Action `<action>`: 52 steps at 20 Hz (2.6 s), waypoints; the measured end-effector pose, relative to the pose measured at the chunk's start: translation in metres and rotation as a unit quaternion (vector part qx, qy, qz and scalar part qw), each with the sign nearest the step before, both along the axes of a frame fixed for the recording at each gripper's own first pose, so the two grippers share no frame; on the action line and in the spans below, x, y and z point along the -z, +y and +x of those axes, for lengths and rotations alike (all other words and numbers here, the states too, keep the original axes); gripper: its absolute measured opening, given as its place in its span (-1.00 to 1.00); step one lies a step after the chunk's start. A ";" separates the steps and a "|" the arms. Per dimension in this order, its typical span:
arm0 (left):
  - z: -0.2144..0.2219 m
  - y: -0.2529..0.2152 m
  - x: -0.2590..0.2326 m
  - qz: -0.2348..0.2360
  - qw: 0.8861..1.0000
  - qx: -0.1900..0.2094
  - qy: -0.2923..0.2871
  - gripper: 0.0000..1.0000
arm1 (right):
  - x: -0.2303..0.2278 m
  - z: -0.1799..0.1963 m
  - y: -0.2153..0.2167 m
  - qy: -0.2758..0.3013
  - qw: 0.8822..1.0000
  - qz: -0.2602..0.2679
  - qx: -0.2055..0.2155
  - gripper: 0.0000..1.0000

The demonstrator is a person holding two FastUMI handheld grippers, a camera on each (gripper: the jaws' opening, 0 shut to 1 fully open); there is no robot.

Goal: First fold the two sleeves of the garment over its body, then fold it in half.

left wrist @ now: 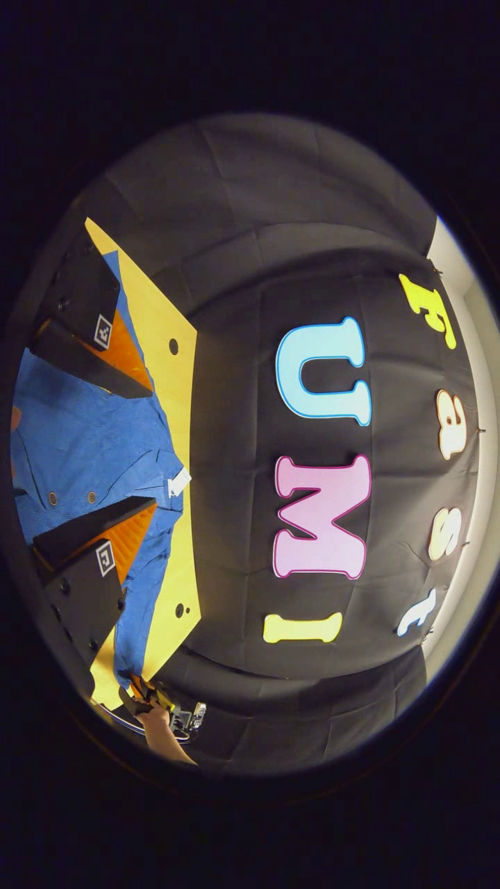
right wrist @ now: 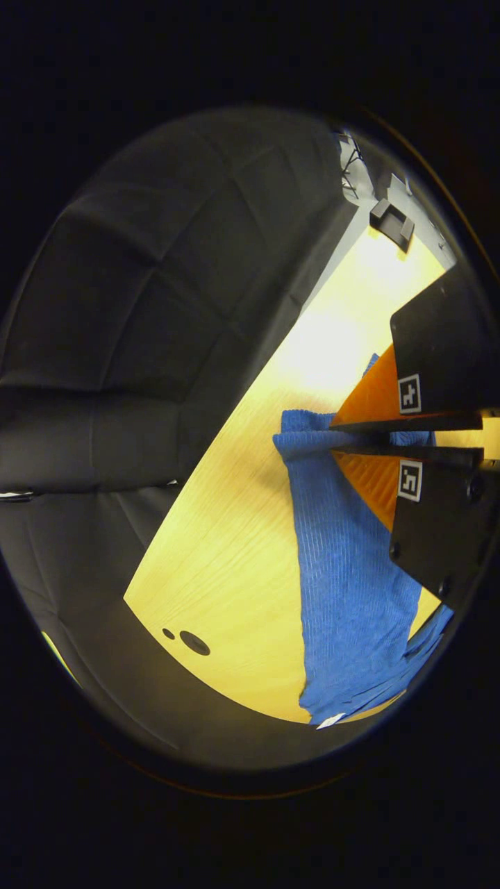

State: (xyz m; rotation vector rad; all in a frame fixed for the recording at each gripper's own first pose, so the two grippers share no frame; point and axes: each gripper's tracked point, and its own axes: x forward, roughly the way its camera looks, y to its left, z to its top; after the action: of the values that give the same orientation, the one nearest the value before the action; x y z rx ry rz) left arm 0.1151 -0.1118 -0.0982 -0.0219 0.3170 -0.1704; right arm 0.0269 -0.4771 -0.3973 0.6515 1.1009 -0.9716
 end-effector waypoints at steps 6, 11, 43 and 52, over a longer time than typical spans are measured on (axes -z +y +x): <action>-0.004 0.024 0.012 -0.018 0.999 -0.021 0.022 0.65 | -0.022 0.019 0.016 -0.115 0.992 0.013 0.047 -0.96; -0.010 0.061 0.022 -0.046 0.997 -0.048 0.035 0.65 | -0.077 0.102 0.086 -0.178 0.984 0.001 -0.017 -0.98; 0.041 0.340 0.217 -0.075 0.946 -0.168 0.266 0.69 | -0.163 0.283 0.512 -0.329 0.865 -0.097 -0.367 0.96; 0.091 0.371 0.290 -0.077 0.887 -0.237 0.388 0.69 | -0.139 0.148 0.425 -0.298 0.866 -0.112 -0.386 0.96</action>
State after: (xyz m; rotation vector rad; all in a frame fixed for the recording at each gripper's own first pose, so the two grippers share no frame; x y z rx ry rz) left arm 0.2060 0.2596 -0.3883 -0.3302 1.0876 0.3174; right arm 0.1751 -0.0525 -0.2580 0.2321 0.5765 -0.1570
